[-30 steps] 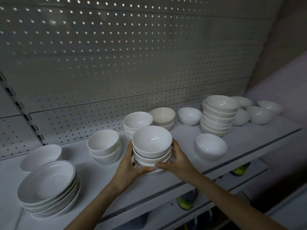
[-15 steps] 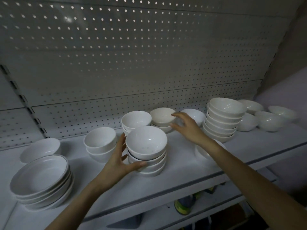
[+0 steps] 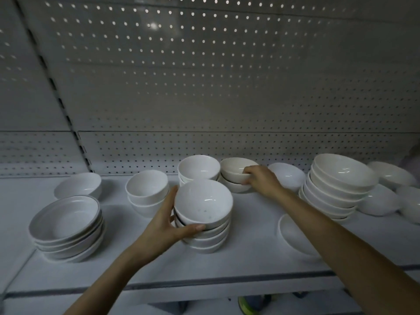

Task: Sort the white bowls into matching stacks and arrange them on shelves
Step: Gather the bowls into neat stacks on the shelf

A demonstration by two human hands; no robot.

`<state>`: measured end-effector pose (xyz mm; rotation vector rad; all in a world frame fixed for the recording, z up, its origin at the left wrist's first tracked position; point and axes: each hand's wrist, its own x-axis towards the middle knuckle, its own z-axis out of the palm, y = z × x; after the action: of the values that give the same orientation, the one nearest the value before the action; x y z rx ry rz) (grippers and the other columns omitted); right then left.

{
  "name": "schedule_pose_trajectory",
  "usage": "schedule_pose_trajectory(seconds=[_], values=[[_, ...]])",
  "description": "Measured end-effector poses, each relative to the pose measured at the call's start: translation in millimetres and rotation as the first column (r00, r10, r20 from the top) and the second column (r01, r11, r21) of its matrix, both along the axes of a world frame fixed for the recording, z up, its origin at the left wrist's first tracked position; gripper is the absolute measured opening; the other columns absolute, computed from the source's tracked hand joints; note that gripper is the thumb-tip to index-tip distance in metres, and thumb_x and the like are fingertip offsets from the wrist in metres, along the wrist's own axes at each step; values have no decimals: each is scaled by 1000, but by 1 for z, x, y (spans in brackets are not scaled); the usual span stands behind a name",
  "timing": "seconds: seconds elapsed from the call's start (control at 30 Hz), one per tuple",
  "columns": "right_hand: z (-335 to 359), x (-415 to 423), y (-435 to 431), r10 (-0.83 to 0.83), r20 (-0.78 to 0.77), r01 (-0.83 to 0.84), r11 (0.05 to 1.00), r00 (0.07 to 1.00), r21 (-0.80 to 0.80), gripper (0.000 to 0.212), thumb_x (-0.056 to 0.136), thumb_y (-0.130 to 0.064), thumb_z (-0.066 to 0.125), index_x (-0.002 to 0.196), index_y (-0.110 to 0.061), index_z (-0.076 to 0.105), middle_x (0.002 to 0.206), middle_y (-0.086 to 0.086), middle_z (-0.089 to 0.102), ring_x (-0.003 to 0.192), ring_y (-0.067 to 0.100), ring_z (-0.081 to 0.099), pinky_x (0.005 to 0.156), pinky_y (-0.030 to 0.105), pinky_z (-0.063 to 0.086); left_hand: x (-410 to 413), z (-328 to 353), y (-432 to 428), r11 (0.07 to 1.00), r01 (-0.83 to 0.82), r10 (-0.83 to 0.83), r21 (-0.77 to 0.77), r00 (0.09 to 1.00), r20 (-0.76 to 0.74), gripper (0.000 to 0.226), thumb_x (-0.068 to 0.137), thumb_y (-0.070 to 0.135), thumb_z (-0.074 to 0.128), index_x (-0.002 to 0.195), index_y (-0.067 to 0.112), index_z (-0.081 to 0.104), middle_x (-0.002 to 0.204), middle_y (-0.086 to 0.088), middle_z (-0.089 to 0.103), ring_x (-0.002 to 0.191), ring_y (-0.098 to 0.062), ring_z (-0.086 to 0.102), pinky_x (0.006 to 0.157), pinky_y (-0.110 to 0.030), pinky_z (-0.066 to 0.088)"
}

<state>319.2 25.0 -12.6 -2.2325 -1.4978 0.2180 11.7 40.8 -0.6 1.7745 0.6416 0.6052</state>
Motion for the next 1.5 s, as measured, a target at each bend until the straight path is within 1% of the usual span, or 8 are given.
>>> schedule_pose_trajectory(seconds=[0.27,0.43,0.73,0.9,1.0,1.17,1.33,1.5], values=[[30,-12,-13,24,-12,-22,990,1000,138,7,81,-13,63,86,-17,67,95,3,66,89,24,58,74,34,42,-1,11,-2,1000,-5,6,23,1000,-26,79,61,45,83,116,52,28,100,62,38,100,30,44,79,2,39],[62,-37,-43,73,-102,-38,950,992,311,17,77,-14,71,94,-17,70,98,-2,68,94,19,60,83,39,46,-6,33,6,975,-141,136,170,990,38,120,46,72,73,145,41,13,139,29,18,131,-4,25,110,-33,28],[99,-107,-129,102,-27,-79,892,994,444,16,76,-4,72,91,-8,71,83,-27,56,80,-16,51,74,5,35,28,74,0,986,138,-152,95,975,162,98,69,43,70,149,29,14,153,10,25,135,-7,32,101,-19,34],[96,-120,-156,82,18,-79,848,996,524,19,77,-11,70,96,-9,71,88,-25,56,88,-14,50,81,5,36,51,77,-18,968,248,-252,45,948,193,55,79,17,70,117,39,38,111,24,49,91,18,56,67,-2,45],[97,-119,-164,71,-2,-54,778,997,626,26,73,-13,73,98,-16,68,96,-18,58,95,-10,52,87,8,38,63,82,-24,977,213,-213,26,944,252,69,69,34,77,125,32,38,111,22,53,99,5,57,70,-4,48],[104,-94,-172,76,-217,94,732,973,675,62,70,-32,78,124,-29,47,131,-8,44,122,-8,41,103,17,38,93,94,-31,976,212,-215,42,925,312,92,54,55,76,135,22,45,124,7,60,112,-9,59,90,-25,53],[108,-53,-177,205,-513,217,732,834,645,123,46,-64,78,141,-11,20,123,-14,43,102,-19,51,82,7,44,137,105,-49,974,225,-220,31,895,388,66,70,41,74,127,17,52,118,1,63,102,-8,63,75,-16,52],[115,-1,-188,250,-527,240,681,812,692,79,50,-61,78,109,-19,46,100,-10,59,92,-5,60,75,13,48,191,102,-68,977,214,-193,0,881,431,64,71,43,74,126,16,53,115,4,65,102,-7,64,82,-23,54]])
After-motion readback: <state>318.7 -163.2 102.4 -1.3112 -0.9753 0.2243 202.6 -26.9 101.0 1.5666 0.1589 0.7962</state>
